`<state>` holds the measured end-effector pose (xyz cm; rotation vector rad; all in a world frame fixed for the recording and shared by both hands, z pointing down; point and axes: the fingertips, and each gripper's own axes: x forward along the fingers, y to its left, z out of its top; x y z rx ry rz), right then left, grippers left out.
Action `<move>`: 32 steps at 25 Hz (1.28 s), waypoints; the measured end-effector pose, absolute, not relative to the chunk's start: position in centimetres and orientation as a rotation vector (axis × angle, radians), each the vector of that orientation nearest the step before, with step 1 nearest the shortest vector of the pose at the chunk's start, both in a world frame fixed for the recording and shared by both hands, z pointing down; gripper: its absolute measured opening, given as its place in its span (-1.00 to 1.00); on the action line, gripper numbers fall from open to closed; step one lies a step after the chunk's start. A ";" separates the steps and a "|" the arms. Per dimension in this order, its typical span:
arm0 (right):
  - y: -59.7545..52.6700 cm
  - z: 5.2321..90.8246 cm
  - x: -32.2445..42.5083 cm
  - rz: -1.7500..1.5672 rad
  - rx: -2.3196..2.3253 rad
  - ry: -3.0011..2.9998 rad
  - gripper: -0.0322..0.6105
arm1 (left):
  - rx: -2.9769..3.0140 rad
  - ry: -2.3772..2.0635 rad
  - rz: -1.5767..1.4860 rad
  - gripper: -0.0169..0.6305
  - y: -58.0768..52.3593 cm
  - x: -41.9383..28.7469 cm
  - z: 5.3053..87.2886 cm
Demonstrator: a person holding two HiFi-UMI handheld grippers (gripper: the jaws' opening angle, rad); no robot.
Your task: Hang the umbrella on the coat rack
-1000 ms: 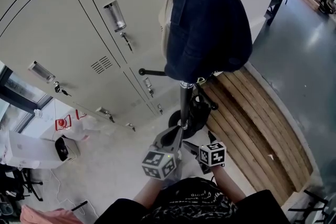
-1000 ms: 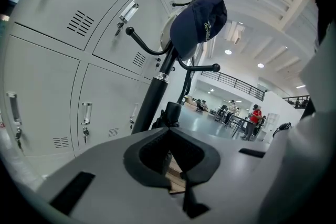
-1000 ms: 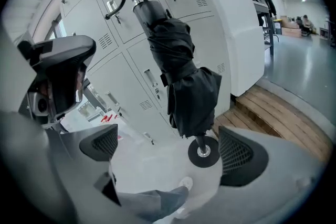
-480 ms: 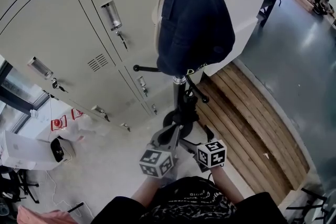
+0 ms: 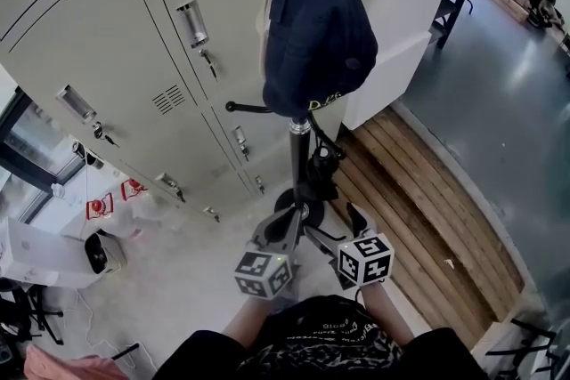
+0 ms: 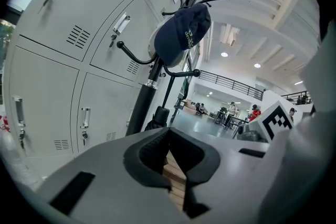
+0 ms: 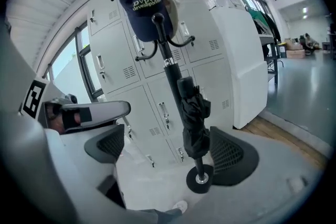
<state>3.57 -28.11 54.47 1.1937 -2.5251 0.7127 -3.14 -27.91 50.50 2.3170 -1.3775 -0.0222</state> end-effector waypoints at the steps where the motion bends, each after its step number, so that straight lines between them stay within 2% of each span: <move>1: -27.9 53.9 3.7 0.685 1.209 -2.532 0.61 | 2.319 -1.387 -0.026 -0.92 -27.7 -3.2 50.4; 10: -25.6 50.9 4.9 0.573 1.306 -2.556 -0.19 | 2.344 -1.391 -0.020 -0.92 -25.7 -2.0 49.8; 17: -23.5 49.5 5.7 0.508 1.347 -2.559 -0.35 | 2.354 -1.428 -0.014 -0.92 -23.9 -2.2 49.2; 20: -22.2 48.6 6.5 0.555 1.378 -2.604 -0.67 | 2.364 -1.427 -0.009 -0.92 -22.5 -1.5 49.0; 26: -19.7 48.3 7.7 0.540 1.372 -2.621 -0.89 | 2.381 -1.405 0.044 -0.92 -19.4 0.8 49.7; 32: -17.7 48.9 8.6 0.492 1.359 -2.587 -0.89 | 2.377 -1.400 0.043 -0.92 -17.4 2.1 49.8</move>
